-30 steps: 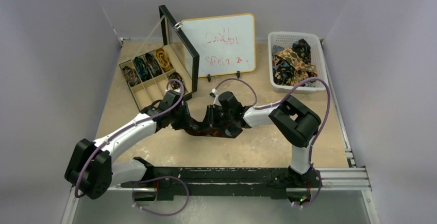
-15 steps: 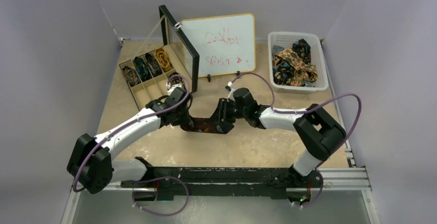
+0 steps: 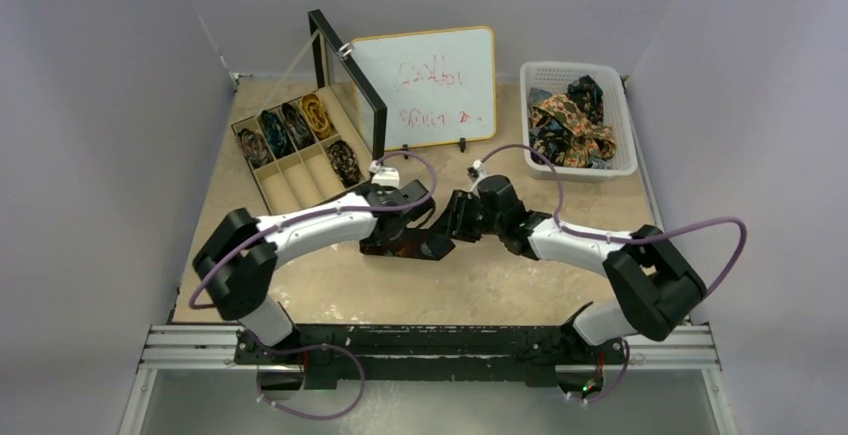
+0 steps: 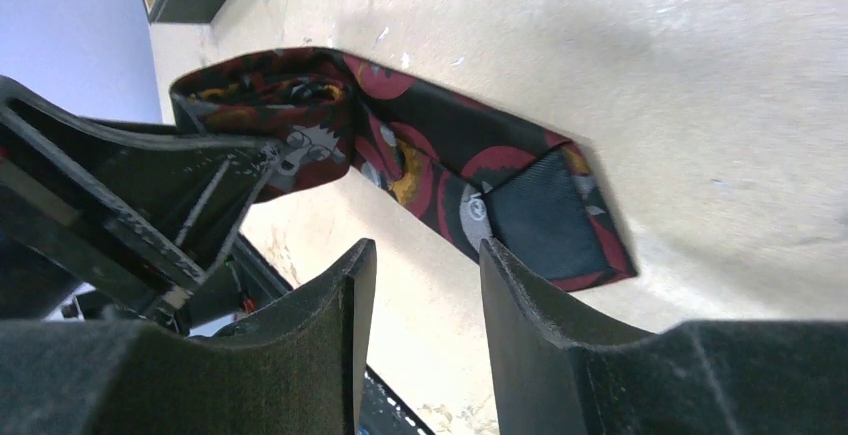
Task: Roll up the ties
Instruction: Roll the tie at the center of the board.
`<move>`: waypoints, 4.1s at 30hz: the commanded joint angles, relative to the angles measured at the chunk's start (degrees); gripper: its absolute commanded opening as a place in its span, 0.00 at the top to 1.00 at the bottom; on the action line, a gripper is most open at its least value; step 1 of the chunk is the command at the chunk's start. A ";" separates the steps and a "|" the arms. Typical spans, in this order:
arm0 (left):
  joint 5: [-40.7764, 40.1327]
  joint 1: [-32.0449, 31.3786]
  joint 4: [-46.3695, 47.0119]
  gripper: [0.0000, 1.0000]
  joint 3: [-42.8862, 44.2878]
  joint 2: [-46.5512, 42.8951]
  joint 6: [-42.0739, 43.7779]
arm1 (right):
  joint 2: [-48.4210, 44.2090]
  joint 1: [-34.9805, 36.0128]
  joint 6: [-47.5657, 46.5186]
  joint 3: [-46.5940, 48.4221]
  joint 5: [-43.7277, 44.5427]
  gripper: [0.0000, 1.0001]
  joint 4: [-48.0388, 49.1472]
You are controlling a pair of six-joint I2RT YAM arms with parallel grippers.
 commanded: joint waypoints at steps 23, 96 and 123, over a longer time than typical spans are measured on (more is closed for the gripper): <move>15.02 -4.91 8.15 0.29 10.46 -1.19 8.74 | -5.47 -9.12 -0.44 -8.25 -10.80 0.32 8.90; 82.15 34.34 65.37 0.43 -38.69 -8.99 13.22 | 17.37 -2.53 2.21 -2.68 -25.05 0.58 22.71; 77.75 34.42 63.50 0.42 -35.57 -6.55 12.76 | 14.04 -2.55 -5.44 6.76 -18.57 0.49 8.44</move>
